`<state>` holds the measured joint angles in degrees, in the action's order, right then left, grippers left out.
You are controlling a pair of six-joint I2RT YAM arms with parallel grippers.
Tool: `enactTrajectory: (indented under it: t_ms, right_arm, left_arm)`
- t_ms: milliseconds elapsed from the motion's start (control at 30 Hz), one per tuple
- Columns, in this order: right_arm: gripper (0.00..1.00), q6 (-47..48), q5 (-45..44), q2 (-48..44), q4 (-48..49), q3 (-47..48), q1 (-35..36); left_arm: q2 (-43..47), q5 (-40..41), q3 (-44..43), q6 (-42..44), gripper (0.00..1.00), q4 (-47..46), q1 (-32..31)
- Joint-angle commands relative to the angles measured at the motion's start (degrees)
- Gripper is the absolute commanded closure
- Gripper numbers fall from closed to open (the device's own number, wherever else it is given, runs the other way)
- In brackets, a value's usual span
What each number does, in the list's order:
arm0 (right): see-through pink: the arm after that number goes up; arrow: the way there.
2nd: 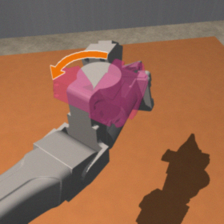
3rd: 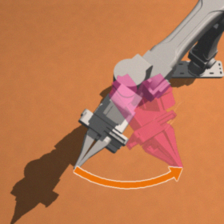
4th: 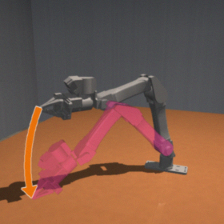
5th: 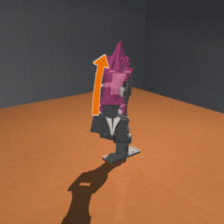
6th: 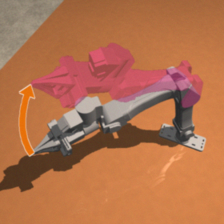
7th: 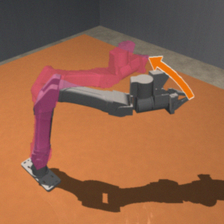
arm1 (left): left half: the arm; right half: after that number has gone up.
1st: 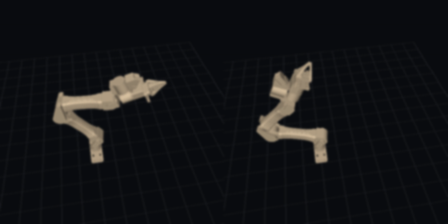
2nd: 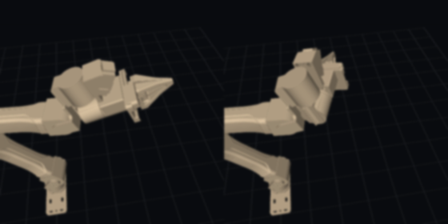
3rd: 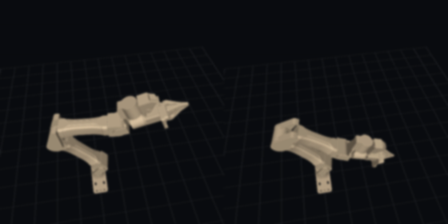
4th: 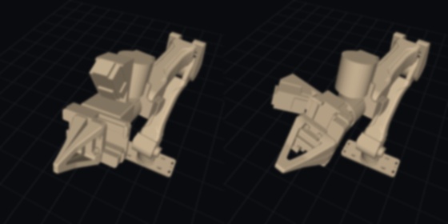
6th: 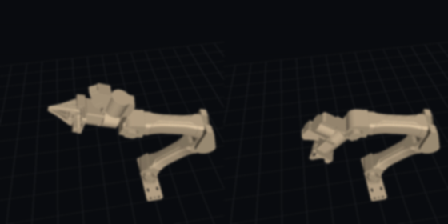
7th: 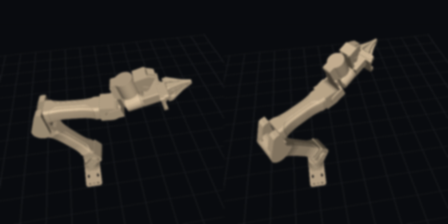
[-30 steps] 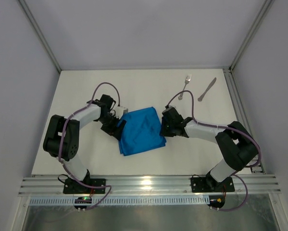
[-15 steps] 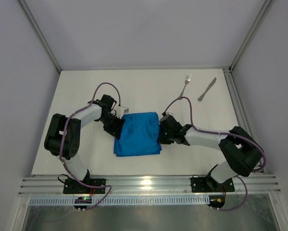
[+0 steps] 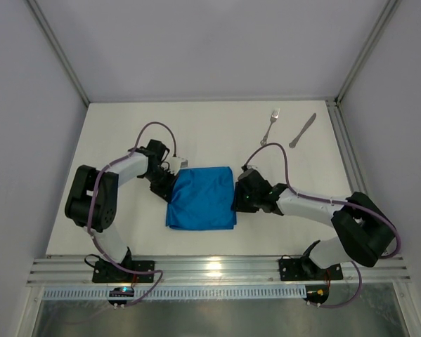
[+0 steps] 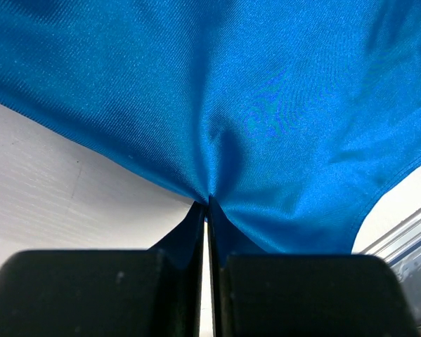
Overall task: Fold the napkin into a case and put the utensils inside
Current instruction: Smooth out the lower triangle-folded napkin at the center of the board.
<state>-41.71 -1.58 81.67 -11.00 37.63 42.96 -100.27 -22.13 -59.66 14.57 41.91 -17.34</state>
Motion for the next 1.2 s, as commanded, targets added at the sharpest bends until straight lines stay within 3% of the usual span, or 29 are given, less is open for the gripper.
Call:
enactTrajectory:
  t_ms: [0,67,400,600,700,733,900,1033,1167]
  right_arm:
    - [0.59,3.0,-1.4,-2.7,-0.9,3.4,-2.1]
    - [0.54,4.0,-1.0,-2.2,-0.4,4.1,-4.8]
    - [0.53,6.6,4.1,10.2,4.1,15.0,-10.4]
    - [0.53,5.2,4.1,18.7,6.2,19.8,-12.4]
    - [0.54,5.0,4.3,21.3,7.0,20.9,-12.4]
    - [0.57,4.9,4.7,21.7,7.3,20.8,-12.5]
    - [0.67,4.6,6.1,21.3,9.4,19.0,-12.5]
    - [0.69,5.8,8.7,20.5,10.5,18.4,-12.4]
    - [0.70,6.5,9.7,20.2,10.3,18.4,-12.4]
  left_arm:
    - [-0.5,-0.2,0.6,3.5,1.00,0.5,0.7]
    - [-0.3,-0.4,0.2,4.4,0.99,1.6,0.7]
    - [0.8,-1.9,-0.7,11.9,0.96,5.9,0.7]
    - [1.0,-1.6,-0.5,13.7,0.85,6.6,0.8]
    - [1.3,-2.4,-1.1,13.3,0.75,7.3,0.8]
    - [1.4,-3.1,-1.9,13.3,0.68,7.8,1.2]
    - [2.8,-7.6,-6.4,12.5,0.62,11.9,5.2]
    - [1.0,-6.8,-9.1,11.2,0.51,10.0,7.1]
    - [-3.8,-8.3,-12.3,7.0,0.50,5.6,7.1]
